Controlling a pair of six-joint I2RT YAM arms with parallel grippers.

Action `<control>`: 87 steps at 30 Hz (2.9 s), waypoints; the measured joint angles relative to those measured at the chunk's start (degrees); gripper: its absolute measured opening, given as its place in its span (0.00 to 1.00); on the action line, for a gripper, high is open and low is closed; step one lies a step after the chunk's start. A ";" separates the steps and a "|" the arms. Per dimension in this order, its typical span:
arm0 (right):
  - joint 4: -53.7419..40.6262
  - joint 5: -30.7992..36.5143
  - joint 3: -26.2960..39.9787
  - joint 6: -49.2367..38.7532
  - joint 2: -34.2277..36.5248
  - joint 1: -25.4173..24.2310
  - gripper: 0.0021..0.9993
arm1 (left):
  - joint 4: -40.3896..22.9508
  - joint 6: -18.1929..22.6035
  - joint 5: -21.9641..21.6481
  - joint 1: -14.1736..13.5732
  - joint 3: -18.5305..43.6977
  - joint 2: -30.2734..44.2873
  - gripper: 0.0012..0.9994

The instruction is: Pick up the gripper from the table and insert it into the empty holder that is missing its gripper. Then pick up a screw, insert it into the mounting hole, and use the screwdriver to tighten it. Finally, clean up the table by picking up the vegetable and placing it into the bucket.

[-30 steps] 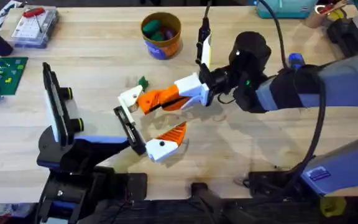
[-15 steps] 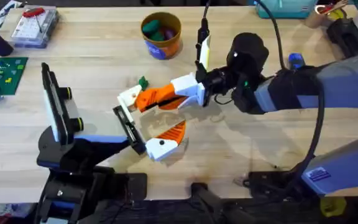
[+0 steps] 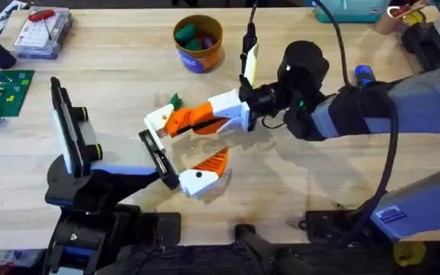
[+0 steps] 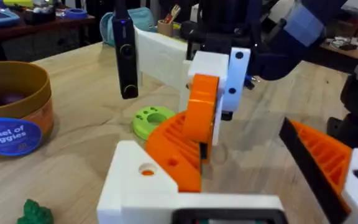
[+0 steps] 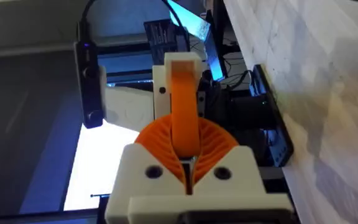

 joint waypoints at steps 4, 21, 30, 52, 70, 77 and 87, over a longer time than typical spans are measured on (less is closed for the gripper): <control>0.02 0.48 0.00 -0.01 0.00 0.20 0.02 | -0.01 -0.02 0.01 0.00 0.00 0.00 0.99; -3.76 0.58 5.26 -0.34 2.23 1.38 0.02 | 0.12 0.27 -0.77 0.07 0.00 -0.01 0.99; -3.67 0.45 7.11 -0.55 4.12 2.48 0.02 | 0.16 0.36 -1.66 0.23 0.00 -0.01 0.99; -4.09 -0.69 9.03 -0.68 5.27 2.60 0.02 | 0.17 0.42 -1.96 0.39 0.02 0.00 0.99; -4.14 -0.70 9.03 -0.70 5.27 2.60 0.05 | 0.17 0.44 -1.96 0.39 0.02 0.00 0.99; -3.71 -0.02 10.15 -1.01 5.27 4.12 0.95 | -0.19 0.39 1.30 -0.11 0.04 -0.01 0.99; -3.72 0.01 10.29 -1.14 5.27 4.26 1.00 | -0.25 0.39 2.06 -0.13 0.04 0.01 0.99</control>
